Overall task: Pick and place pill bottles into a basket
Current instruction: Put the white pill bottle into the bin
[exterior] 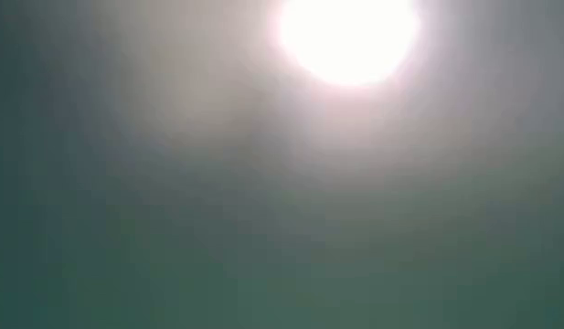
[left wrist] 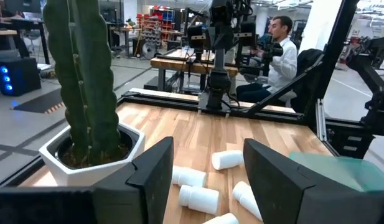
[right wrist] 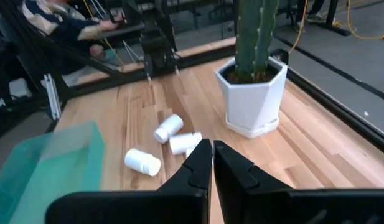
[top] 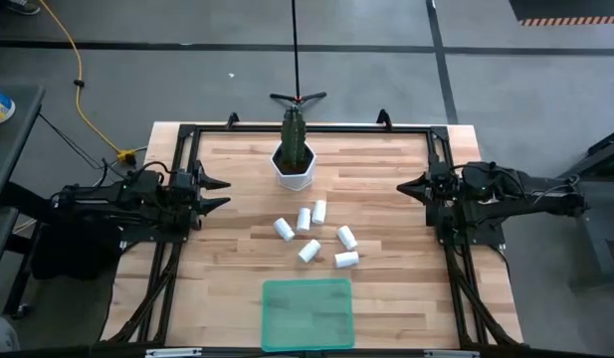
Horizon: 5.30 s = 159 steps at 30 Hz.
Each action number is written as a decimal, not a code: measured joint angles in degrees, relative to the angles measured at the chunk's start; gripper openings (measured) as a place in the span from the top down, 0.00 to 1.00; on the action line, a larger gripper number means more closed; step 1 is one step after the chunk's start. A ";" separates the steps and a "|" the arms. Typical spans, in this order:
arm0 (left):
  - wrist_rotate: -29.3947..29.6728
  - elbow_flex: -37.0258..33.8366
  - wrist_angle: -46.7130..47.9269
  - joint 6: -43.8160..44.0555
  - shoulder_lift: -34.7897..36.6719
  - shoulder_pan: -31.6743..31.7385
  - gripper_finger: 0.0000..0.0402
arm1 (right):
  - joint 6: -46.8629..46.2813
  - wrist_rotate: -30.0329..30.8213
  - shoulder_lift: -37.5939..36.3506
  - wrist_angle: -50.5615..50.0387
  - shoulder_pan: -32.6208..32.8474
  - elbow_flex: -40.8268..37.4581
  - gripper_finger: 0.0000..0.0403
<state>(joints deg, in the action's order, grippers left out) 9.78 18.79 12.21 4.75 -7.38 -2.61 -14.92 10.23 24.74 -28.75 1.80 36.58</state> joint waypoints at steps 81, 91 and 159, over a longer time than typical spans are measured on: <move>-1.86 0.04 -7.70 -4.22 0.02 0.00 0.43 | -33.04 -23.82 61.31 -28.22 3.01 36.24 0.34; -1.86 0.04 -7.67 -4.13 0.02 -0.02 0.43 | -40.21 -19.25 65.64 -25.42 4.67 35.89 0.34; -2.20 0.02 -5.61 0.26 0.00 -0.02 0.43 | -42.71 -18.11 84.14 -17.54 0.85 35.85 0.34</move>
<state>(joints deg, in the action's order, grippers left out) 7.58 18.81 6.60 5.02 -7.38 -2.63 -57.63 -7.88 108.89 -46.29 2.66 72.42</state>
